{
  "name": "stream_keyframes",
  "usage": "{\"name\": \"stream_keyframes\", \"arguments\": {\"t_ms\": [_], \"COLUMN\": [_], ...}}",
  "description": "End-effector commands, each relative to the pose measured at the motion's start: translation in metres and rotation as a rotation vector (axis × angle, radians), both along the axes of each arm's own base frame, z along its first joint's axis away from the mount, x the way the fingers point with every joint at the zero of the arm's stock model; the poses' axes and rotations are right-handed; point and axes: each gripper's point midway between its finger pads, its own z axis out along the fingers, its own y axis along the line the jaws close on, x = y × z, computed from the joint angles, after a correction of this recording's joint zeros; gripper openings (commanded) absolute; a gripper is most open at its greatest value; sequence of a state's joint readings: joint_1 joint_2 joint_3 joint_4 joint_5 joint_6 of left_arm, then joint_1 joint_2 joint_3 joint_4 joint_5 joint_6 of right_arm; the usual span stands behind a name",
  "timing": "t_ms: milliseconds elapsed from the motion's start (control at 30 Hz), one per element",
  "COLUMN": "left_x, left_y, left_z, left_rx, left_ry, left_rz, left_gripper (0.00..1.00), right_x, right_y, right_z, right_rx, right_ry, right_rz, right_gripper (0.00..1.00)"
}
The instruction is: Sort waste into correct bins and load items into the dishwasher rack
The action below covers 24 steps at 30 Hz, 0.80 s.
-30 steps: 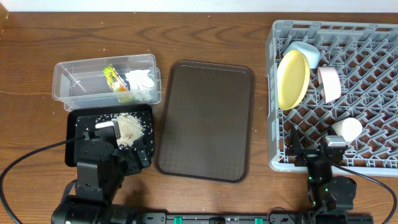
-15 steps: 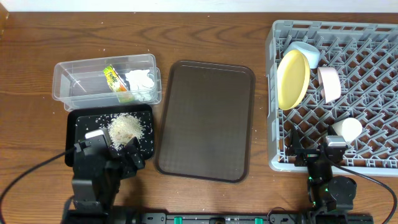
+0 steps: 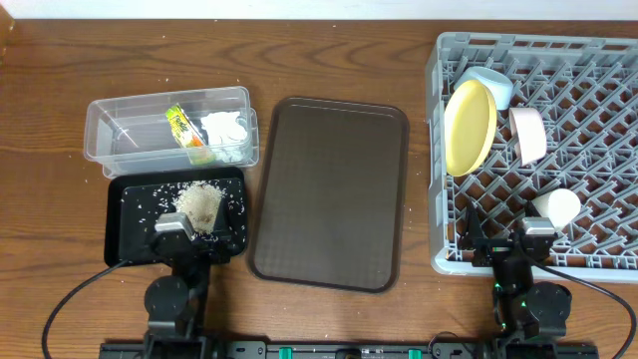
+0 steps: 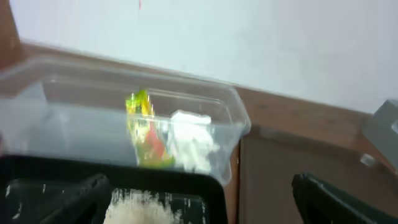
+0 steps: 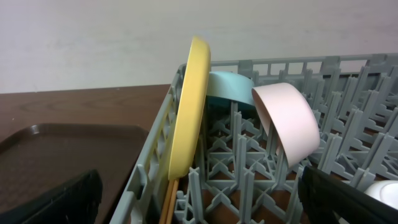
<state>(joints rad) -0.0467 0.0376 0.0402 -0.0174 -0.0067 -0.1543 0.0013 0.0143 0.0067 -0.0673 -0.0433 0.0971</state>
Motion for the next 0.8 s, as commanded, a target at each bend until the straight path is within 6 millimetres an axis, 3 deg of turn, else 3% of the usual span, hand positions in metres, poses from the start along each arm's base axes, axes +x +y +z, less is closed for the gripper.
{"name": "stream_keyframes", "arguments": {"t_ms": [0, 167, 767], "left_x": [0.001, -0.002, -0.002], "left_y": [0.001, 0.001, 0.0], "left_z": [-0.003, -0.022, -0.023], "left_rx": [0.094, 0.115, 0.11], "left_ry": [-0.027, 0.055, 0.058], "left_rz": [-0.006, -0.013, -0.015], "left_gripper": [0.96, 0.96, 0.96], "right_x": [0.0, 0.0, 0.0], "right_y": [0.0, 0.0, 0.0], "right_z": [0.0, 0.0, 0.0], "right_rx": [-0.01, -0.01, -0.01], "right_ry": [-0.002, -0.002, -0.002], "right_rz": [-0.002, -0.002, -0.002], "right_gripper": [0.99, 0.99, 0.99]}}
